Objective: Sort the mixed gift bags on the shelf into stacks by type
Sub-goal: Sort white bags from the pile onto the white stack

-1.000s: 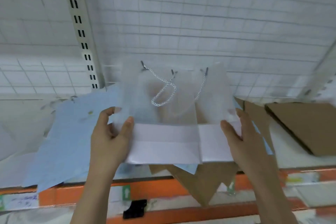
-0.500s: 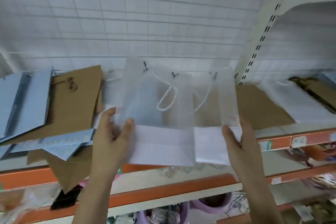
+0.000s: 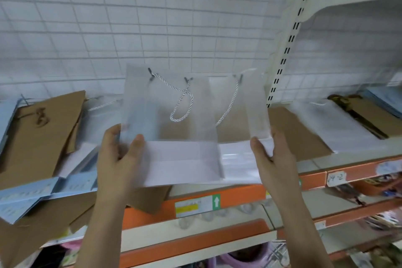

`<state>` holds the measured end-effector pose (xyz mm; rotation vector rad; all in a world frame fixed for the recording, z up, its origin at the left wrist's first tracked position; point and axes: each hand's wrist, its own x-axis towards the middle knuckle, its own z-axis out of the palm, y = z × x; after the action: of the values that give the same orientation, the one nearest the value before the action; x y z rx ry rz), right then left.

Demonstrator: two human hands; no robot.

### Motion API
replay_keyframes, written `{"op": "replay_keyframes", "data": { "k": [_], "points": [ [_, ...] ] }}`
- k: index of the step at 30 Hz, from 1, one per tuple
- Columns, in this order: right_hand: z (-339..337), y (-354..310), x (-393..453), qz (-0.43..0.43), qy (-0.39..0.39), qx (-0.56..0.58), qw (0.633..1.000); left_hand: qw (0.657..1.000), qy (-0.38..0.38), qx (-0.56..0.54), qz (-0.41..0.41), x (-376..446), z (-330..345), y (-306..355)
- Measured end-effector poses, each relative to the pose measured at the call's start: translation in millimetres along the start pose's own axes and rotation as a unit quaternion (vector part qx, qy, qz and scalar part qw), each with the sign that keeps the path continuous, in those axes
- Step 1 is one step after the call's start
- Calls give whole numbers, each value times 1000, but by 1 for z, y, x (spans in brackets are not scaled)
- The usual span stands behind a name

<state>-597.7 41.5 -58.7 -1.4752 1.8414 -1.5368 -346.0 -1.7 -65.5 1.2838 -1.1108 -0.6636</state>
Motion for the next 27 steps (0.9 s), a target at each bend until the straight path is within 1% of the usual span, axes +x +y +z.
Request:
{"op": "replay_keyframes", "data": {
  "k": [6,10,14,16,21,27],
  "points": [
    [-47,41,43,-15,-1,13,1000,1000,-13,-21,-12,-22,67,19],
    [-98,73,74,-34,-8,3,999,1000,17,14,-10,-51,128,25],
    [-158,106,102,-9,-42,5,999,999,41,27,-12,-90,188,40],
    [-182,119,115,-2,-43,15,999,998,51,37,-7,-103,211,45],
    [-220,150,146,30,-56,43,997,996,67,54,-5,-123,246,56],
    [-236,178,179,77,-64,16,995,998,53,26,-9,-116,269,55]
  ]
}}
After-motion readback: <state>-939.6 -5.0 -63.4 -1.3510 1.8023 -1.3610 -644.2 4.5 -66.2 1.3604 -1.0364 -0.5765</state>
